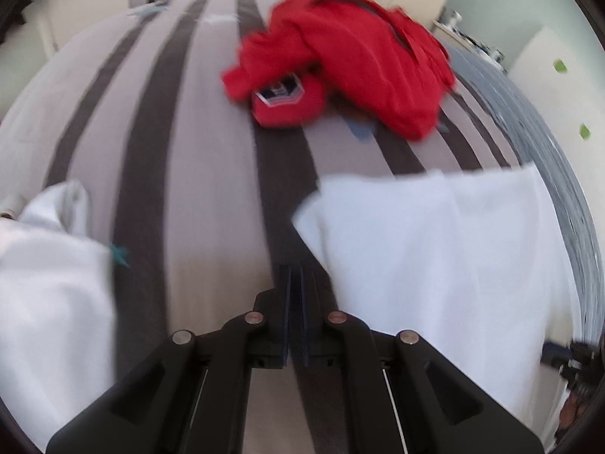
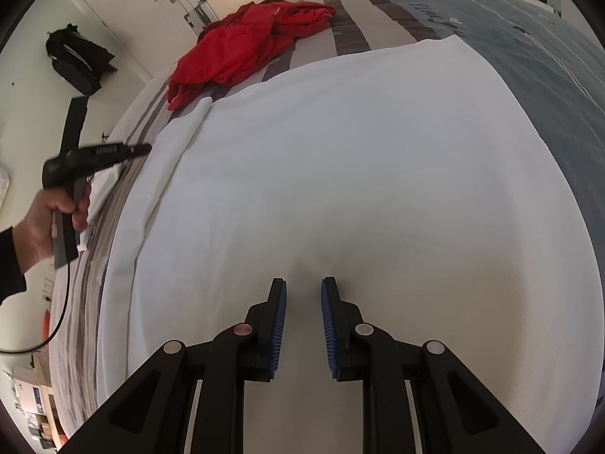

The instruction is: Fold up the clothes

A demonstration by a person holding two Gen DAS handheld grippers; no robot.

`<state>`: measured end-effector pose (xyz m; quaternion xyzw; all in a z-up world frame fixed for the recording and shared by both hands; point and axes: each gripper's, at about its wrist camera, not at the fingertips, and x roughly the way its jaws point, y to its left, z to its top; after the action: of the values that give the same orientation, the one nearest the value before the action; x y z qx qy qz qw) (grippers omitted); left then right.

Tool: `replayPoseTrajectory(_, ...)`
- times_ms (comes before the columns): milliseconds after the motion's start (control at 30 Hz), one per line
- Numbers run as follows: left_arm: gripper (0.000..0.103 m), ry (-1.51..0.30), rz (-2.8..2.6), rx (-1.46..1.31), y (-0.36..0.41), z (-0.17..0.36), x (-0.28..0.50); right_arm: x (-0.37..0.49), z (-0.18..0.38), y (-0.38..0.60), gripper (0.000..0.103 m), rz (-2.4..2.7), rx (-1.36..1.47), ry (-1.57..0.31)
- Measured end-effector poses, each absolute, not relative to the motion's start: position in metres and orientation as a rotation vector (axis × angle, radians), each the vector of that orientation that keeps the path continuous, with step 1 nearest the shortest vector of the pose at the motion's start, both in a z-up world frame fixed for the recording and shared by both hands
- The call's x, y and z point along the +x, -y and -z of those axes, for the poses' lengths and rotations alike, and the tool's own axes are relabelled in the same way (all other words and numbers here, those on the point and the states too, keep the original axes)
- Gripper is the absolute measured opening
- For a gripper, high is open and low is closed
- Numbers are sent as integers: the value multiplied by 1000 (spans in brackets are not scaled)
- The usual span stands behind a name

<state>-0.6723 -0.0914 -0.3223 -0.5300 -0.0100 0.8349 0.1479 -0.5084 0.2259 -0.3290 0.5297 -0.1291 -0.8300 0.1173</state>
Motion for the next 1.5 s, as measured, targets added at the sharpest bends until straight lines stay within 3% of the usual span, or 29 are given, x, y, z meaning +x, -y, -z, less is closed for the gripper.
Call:
replayPoseTrajectory(600,2,308,-2506,-1424,107,312,-745,-509,332,-224,17,2423,1544,371)
replayPoseTrajectory(900,4,179,-2457,-1312,98,292,-685,-508,329,-223,18,2431,1541,379)
replayPoseTrajectory(1067,4,5,-2485,-1357,69,310,-701,-505,329,-221,18,2423,1541,356)
replayPoseTrajectory(1233,4,106,-2620,-1475,109,334,-725,-504,330,-221,18,2420,1546,356)
replayPoseTrajectory(1500,4,105,-2607,-1372,119,298,-690,-501,325,-223,18,2450,1536,377)
